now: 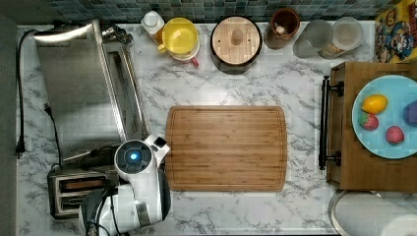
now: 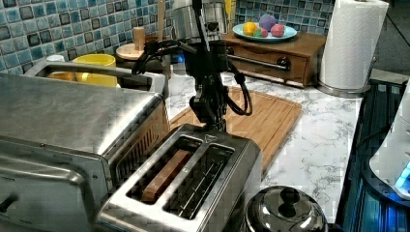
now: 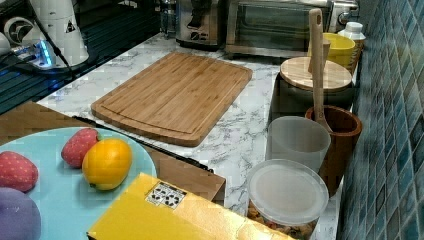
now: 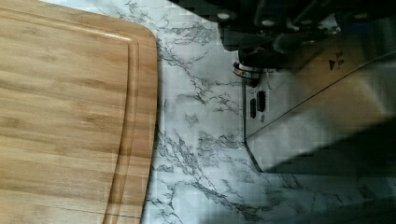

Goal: Turn on the toaster.

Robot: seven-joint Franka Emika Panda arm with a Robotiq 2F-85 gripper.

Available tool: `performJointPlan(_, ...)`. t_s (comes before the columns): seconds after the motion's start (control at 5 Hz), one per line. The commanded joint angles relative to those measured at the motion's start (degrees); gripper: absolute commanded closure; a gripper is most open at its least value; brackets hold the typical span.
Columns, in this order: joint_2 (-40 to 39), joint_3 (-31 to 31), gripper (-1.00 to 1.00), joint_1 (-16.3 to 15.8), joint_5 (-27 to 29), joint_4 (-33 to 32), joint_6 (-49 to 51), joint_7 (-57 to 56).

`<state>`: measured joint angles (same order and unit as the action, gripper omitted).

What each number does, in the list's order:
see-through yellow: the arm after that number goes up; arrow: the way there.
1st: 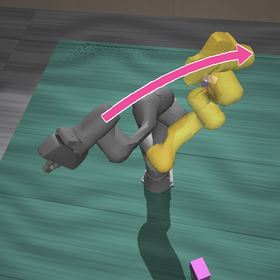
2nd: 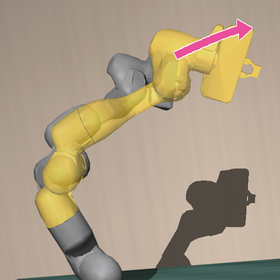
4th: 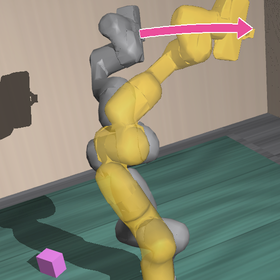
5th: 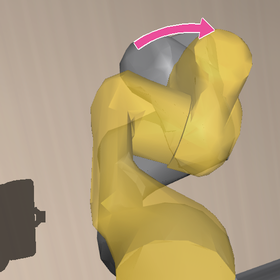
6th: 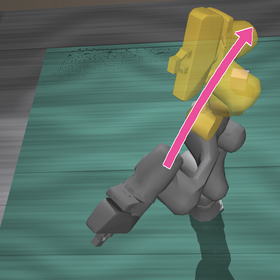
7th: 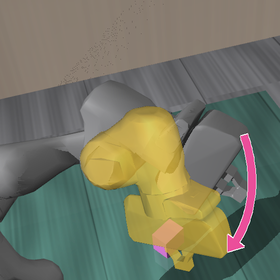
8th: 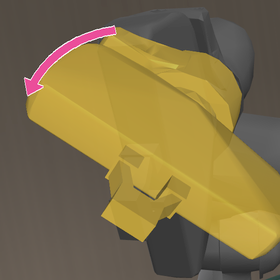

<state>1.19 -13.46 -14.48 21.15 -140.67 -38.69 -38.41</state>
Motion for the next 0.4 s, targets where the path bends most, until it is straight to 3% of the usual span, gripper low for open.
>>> performJointPlan(0.2,-7.6,0.5,1.0,0.7,-0.3,-16.0,-4.0,-2.8)
performJointPlan(0.4,-7.6,0.4,1.0,0.8,-0.3,-16.1,-4.0,-2.7)
